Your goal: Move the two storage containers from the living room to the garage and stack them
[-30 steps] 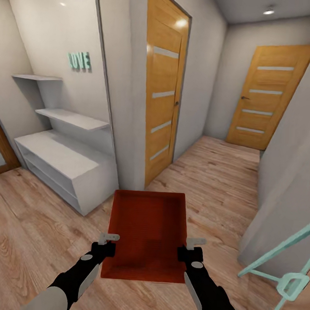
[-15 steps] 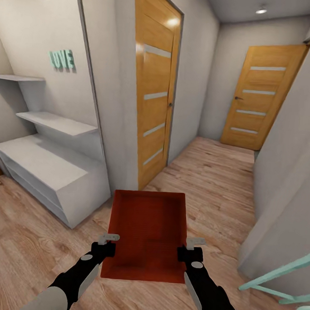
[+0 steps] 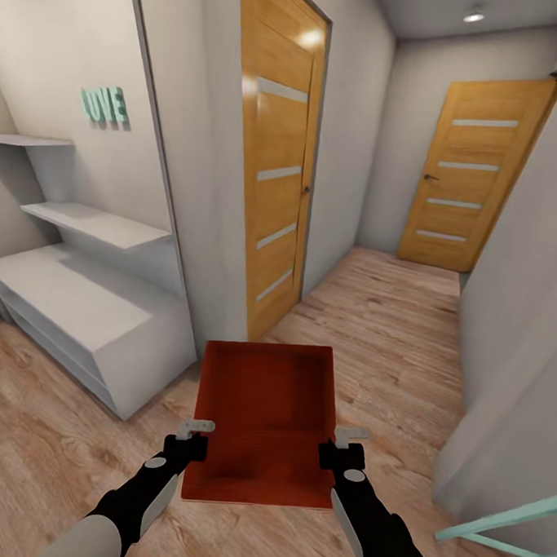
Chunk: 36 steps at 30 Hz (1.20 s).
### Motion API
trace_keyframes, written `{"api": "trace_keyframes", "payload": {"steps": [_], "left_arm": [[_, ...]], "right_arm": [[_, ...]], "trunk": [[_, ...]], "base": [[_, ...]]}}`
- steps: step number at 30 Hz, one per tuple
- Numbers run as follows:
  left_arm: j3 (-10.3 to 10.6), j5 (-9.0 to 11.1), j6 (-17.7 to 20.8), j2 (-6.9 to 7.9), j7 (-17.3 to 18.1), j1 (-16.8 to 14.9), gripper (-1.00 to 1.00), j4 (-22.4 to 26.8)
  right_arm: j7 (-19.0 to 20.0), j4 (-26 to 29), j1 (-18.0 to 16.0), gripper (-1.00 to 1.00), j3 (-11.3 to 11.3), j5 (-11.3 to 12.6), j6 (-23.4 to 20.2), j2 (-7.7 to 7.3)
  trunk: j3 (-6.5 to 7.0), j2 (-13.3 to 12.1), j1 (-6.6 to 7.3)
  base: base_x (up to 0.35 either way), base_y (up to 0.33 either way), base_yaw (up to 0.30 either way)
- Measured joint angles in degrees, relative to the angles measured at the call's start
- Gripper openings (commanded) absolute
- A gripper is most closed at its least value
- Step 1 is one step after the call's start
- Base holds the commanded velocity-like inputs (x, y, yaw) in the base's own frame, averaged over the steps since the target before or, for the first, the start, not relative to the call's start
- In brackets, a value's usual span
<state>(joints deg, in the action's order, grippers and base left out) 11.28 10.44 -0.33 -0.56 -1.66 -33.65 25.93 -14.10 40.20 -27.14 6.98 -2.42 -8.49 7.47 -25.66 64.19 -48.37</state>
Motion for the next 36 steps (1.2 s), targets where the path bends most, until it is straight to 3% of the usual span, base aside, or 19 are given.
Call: {"api": "trace_keyframes", "payload": {"steps": [22, 36], "left_arm": [[-0.1, 0.0, -0.1, 0.00, 0.0, 0.0, -1.00, 0.0], [-0.1, 0.0, 0.0, -0.01, 0.0, 0.0, -1.00, 0.0]], "right_arm": [[0.1, 0.1, 0.0, -1.00, -0.1, 0.0, 0.0, -0.04], [0.3, 0.1, 0.0, -1.00, -0.2, -0.1, 0.0, -0.13]], "trunk": [[0.18, 0.0, 0.00], [0.18, 0.0, 0.00]], "base": [[0.328, 0.000, -0.068], [0.333, 0.000, -0.253]]}}
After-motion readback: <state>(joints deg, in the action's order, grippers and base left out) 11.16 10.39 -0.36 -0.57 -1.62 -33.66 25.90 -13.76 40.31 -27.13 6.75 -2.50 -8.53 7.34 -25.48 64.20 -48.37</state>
